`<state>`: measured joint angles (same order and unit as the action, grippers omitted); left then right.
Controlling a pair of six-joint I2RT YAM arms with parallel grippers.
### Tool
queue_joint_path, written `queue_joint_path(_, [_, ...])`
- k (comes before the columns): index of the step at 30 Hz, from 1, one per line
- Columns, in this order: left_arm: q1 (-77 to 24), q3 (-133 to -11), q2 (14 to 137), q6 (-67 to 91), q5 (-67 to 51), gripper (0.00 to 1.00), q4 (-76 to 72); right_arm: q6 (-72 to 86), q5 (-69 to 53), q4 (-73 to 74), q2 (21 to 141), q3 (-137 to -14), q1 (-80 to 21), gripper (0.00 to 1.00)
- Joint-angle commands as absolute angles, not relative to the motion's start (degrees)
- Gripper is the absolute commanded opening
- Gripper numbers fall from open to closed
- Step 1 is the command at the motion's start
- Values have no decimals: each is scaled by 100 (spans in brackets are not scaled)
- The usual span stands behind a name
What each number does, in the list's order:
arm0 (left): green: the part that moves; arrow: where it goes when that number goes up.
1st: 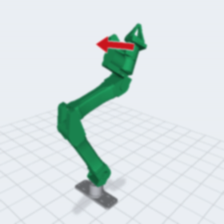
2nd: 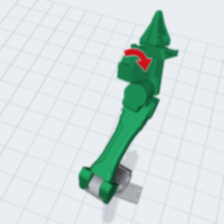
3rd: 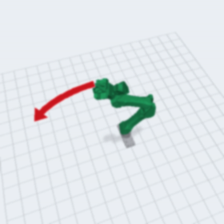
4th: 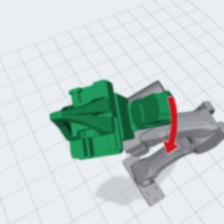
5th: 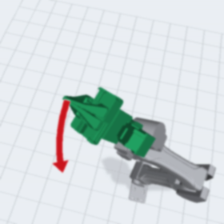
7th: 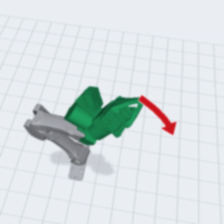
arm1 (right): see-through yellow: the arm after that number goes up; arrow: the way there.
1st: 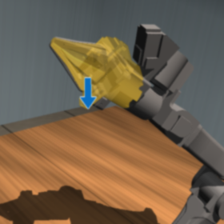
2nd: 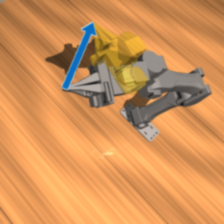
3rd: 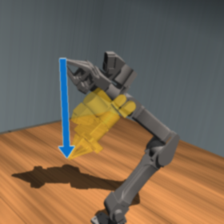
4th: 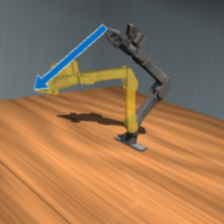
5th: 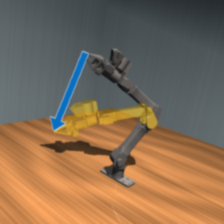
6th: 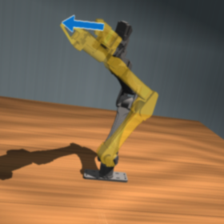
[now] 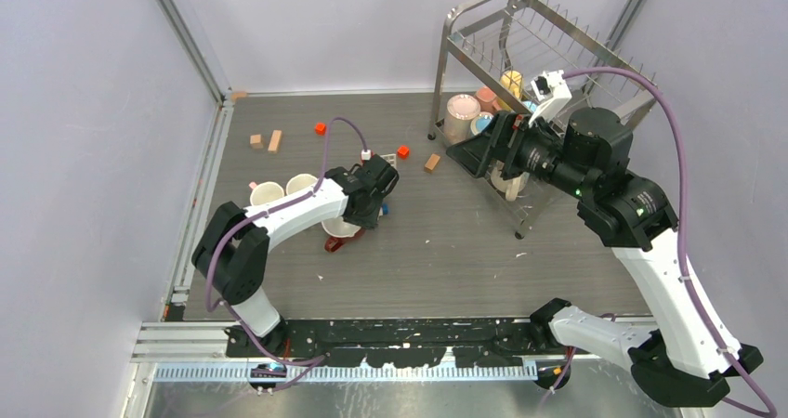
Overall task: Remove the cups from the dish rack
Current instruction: Place the cup at the center of the board.
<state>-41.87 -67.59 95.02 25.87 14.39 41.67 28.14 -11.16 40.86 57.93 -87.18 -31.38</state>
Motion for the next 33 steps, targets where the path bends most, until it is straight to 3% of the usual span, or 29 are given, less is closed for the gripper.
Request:
queue_joint_path(1, [-4148, -6935, 9199, 2449, 1581, 32, 4192, 2722, -1078, 3953, 5822, -8877, -3143, 100])
queue_joint_path(11, [-4166, -7094, 8799, 2342, 1214, 41, 4297, 2728, -1055, 3938, 5853, -8877, -3144, 100])
queue_joint_path(28, [-4166, -7355, 7993, 2558, 343, 45, 4345, 2743, -1046, 3972, 5849, -8925, -3136, 100])
queue_joint_path(33, [-4179, -7539, 7664, 2641, 52, 51, 4363, 2741, -1054, 3973, 5849, -8947, -3140, 100])
